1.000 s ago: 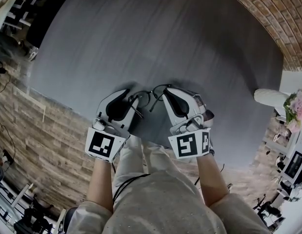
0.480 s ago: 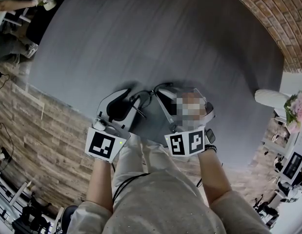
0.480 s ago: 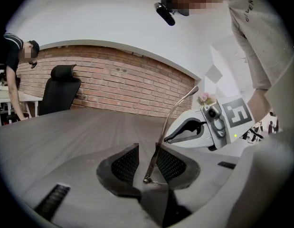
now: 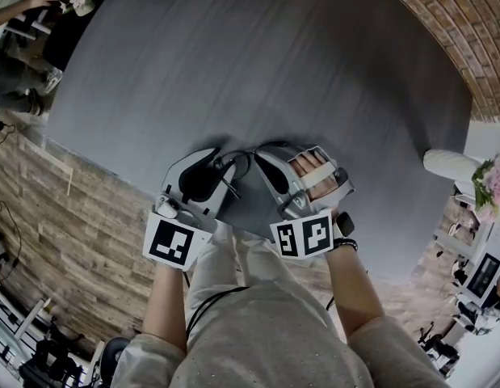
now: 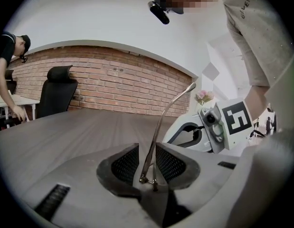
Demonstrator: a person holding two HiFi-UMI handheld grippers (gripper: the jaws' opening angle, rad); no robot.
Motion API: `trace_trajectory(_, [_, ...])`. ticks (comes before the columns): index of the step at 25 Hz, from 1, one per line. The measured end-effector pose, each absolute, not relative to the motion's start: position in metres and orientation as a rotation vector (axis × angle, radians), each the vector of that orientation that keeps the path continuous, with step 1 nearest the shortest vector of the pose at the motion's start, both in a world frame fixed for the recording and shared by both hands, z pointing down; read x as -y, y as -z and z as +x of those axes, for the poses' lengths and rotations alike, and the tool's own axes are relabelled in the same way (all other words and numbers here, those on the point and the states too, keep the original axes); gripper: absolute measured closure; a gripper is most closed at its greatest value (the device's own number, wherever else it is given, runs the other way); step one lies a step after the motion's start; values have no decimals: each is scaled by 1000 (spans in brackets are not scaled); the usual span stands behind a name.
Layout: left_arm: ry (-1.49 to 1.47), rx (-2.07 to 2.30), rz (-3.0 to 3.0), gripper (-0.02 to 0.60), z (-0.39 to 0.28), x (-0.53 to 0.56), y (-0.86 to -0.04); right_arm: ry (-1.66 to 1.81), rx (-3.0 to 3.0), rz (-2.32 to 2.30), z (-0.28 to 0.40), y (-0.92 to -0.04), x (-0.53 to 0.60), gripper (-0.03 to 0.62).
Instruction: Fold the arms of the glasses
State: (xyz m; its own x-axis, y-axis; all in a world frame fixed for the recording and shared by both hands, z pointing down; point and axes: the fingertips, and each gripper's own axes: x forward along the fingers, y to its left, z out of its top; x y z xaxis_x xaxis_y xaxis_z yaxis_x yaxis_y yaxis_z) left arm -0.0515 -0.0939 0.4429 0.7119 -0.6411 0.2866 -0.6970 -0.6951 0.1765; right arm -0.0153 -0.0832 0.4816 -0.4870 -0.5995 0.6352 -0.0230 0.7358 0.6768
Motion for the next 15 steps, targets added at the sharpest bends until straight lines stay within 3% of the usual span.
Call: trace_trajectory(15, [-473, 1070, 2805, 474, -61, 82, -434, 725, 2002, 498, -16, -482, 88, 574])
